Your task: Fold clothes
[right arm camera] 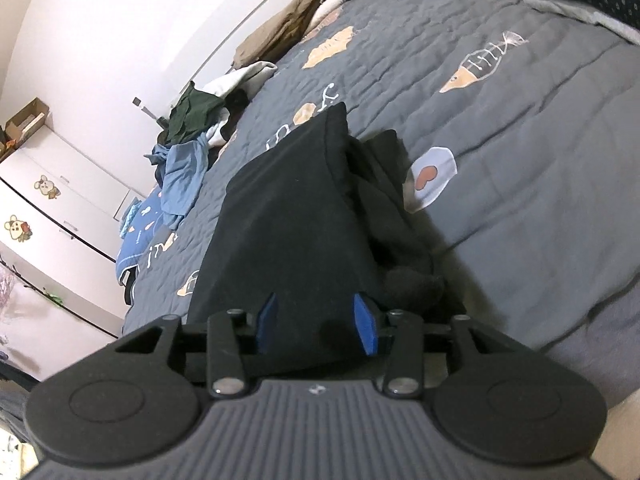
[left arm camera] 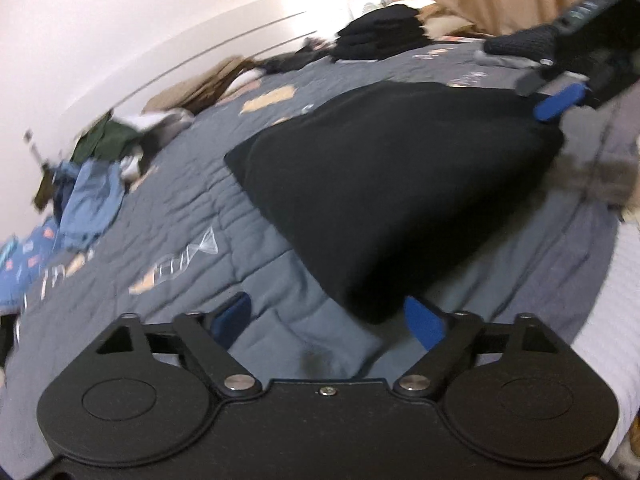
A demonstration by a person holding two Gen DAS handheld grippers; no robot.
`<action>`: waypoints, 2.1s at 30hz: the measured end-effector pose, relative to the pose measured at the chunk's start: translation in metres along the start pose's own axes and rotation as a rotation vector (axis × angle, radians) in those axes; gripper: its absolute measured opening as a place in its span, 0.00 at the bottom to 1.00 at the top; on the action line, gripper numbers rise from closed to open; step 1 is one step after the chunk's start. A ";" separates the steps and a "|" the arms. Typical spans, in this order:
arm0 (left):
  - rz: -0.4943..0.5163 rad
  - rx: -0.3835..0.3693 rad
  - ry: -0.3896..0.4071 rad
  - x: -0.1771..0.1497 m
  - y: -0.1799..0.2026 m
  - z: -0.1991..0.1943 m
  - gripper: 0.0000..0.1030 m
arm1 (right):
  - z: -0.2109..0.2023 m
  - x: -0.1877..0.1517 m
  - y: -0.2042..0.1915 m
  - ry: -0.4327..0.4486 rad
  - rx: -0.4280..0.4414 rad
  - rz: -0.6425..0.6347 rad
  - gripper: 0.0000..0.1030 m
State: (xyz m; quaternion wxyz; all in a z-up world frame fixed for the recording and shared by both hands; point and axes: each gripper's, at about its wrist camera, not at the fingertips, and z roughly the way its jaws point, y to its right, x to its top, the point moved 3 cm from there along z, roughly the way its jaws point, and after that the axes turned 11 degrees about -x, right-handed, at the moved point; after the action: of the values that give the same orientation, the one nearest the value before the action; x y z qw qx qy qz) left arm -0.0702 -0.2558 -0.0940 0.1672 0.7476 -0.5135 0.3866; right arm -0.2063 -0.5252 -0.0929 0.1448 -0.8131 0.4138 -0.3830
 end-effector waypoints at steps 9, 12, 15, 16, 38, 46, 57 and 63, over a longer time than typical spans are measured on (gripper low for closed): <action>-0.168 -0.063 -0.010 -0.005 -0.012 0.002 0.53 | 0.001 -0.002 0.005 0.009 -0.002 0.027 0.41; -0.216 -0.089 -0.011 -0.006 -0.016 0.000 0.33 | 0.003 -0.003 0.004 0.007 -0.007 0.030 0.41; -0.264 -0.114 -0.011 -0.007 -0.019 -0.001 0.22 | 0.004 -0.003 0.003 0.006 -0.013 0.017 0.41; -0.280 -0.123 -0.012 -0.008 -0.021 -0.002 0.20 | 0.004 -0.003 0.002 0.006 -0.013 0.014 0.41; -0.151 -0.006 0.043 -0.008 -0.003 0.008 0.23 | -0.004 -0.040 -0.045 -0.013 0.039 -0.122 0.47; 0.305 0.136 0.014 -0.016 0.038 -0.002 0.14 | -0.007 -0.039 -0.042 -0.008 0.033 -0.111 0.47; 0.354 0.211 0.047 -0.012 0.051 0.011 0.32 | 0.000 -0.042 -0.047 -0.043 0.044 -0.126 0.47; 0.364 0.236 0.078 -0.008 0.052 0.018 0.45 | 0.003 -0.042 -0.046 -0.052 0.038 -0.115 0.47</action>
State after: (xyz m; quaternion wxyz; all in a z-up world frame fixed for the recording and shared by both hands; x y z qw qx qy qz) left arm -0.1105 -0.2841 -0.1194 0.0257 0.6415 -0.5842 0.4964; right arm -0.1933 -0.4640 -0.0905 0.1488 -0.8423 0.3551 -0.3772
